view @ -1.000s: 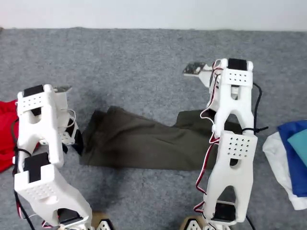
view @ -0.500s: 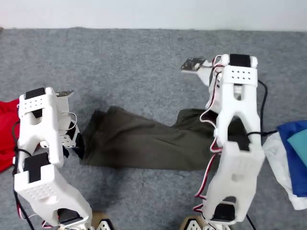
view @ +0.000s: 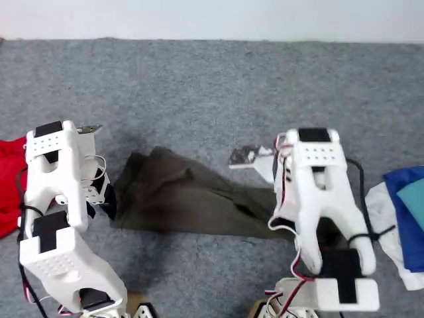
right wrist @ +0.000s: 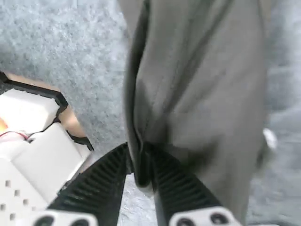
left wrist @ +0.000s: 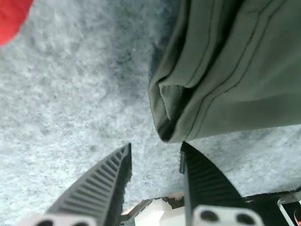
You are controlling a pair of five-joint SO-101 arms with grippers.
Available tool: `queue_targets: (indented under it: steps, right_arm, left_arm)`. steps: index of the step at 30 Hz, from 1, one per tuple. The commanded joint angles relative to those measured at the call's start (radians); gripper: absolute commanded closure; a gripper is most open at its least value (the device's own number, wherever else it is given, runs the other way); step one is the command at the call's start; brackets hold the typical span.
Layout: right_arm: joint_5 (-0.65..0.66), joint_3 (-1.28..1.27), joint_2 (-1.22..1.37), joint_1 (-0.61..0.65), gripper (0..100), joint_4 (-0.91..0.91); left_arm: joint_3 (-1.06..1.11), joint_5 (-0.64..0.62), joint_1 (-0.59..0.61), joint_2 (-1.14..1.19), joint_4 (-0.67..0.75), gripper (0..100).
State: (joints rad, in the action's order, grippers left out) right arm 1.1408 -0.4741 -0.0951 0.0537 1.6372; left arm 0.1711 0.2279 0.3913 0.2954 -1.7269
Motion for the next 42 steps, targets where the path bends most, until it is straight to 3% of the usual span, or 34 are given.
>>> queue_targets:
  steps: [1, 6, 9, 18, 22, 42]
  right_arm:
    - [-0.014, -0.04, -0.064, 0.007, 90.5, -0.036]
    - [-0.064, -0.031, -0.088, 0.016, 69.5, -0.019]
    - [-0.064, -0.018, -0.099, 0.015, 63.4, 0.004]
    - [-0.064, -0.017, -0.186, 0.016, 63.0, 0.021]
    - [-0.068, -0.017, -0.232, 0.013, 63.0, 0.048]
    - [-0.069, -0.025, -0.275, 0.007, 63.0, 0.081]
  left_arm:
    - [0.001, 0.011, 0.003, -0.06, -0.026, 84]
    - [-0.018, 0.008, -0.002, -0.06, -0.026, 84]
    - [-0.068, 0.006, -0.003, -0.06, -0.026, 84]
    - [-0.214, -0.003, -0.005, -0.051, -0.028, 78]
    - [-0.242, -0.084, -0.023, -0.043, -0.025, 76]
    - [-0.478, -0.095, -0.152, 0.463, -0.028, 74]
